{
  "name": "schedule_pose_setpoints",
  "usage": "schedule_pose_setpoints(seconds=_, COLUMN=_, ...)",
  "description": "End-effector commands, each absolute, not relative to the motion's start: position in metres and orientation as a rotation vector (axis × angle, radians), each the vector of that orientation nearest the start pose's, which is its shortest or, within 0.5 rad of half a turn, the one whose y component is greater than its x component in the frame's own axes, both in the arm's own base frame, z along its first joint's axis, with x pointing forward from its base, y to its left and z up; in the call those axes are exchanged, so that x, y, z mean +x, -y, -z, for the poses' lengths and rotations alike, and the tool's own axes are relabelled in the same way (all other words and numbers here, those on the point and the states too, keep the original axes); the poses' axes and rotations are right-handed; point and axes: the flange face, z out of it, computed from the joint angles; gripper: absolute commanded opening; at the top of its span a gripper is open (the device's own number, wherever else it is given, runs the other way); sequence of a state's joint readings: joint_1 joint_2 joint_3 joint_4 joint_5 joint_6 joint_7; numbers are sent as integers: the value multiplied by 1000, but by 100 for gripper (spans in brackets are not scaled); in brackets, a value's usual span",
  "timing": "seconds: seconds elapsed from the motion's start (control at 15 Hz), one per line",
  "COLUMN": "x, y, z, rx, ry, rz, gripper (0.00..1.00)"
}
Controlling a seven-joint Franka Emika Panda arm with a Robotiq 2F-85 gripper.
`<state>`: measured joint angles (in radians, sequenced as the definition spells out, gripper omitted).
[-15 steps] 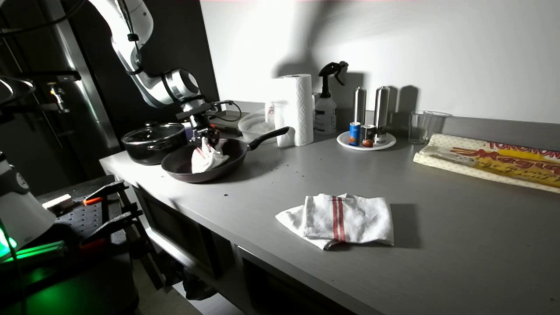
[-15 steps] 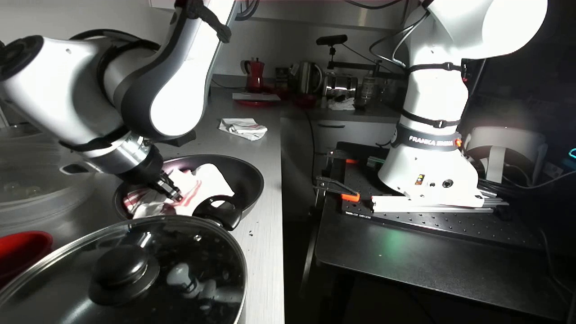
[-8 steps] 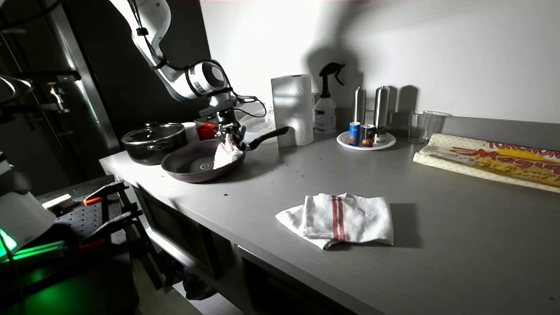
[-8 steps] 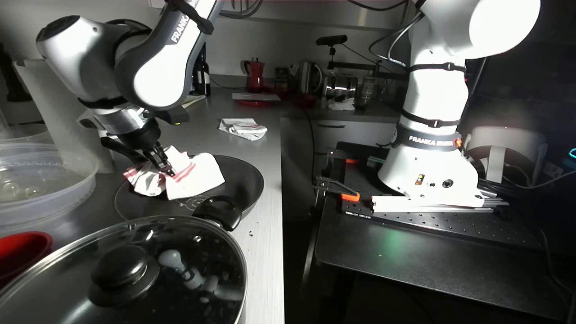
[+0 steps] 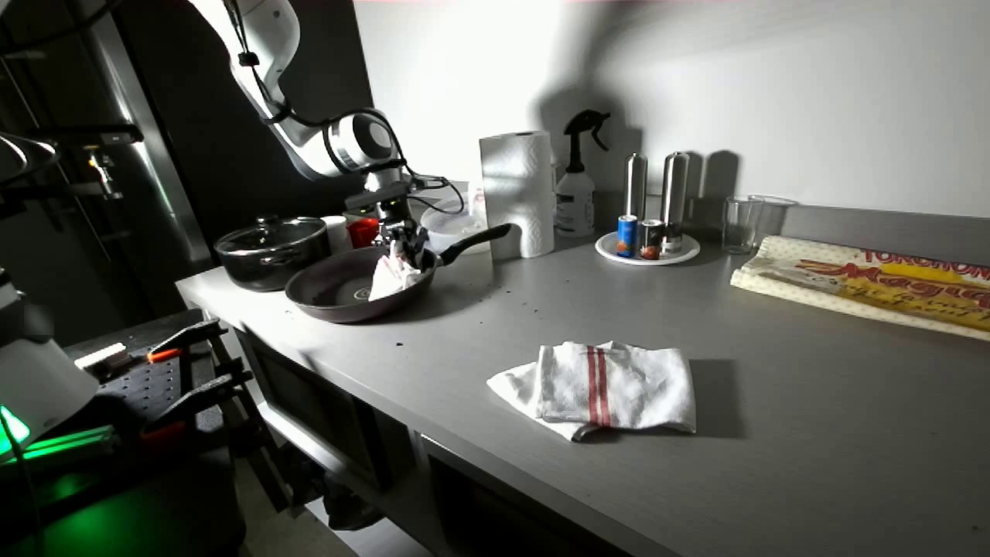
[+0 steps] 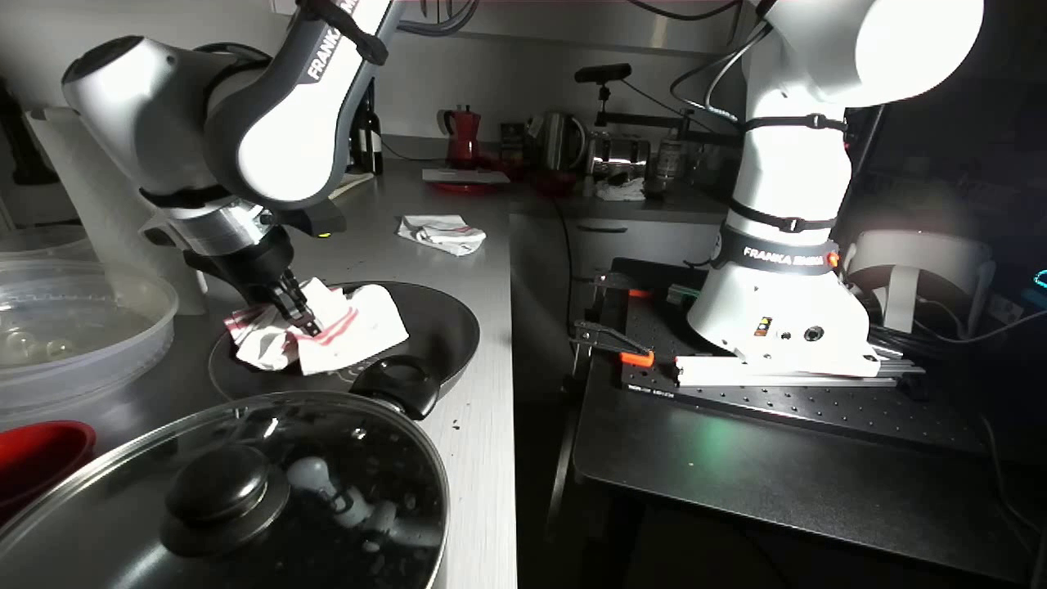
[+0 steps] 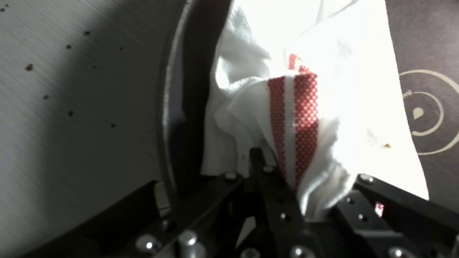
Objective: Use the towel to wipe the pan
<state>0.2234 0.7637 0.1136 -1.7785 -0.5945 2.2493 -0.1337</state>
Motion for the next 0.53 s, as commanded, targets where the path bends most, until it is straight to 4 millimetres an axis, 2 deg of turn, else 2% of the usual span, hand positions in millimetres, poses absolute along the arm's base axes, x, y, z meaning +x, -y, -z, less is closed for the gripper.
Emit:
schedule_pose_setpoints(seconds=0.0, x=557, y=-217, z=-92, rx=-2994, ry=1624, rz=-499, gripper=3)
schedule_pose_setpoints(seconds=0.2, x=530, y=-239, z=-89, rx=-2883, ry=1774, rz=-558, gripper=3)
schedule_pose_setpoints(seconds=0.47, x=501, y=-266, z=-95, rx=-2758, ry=1925, rz=-569, gripper=3)
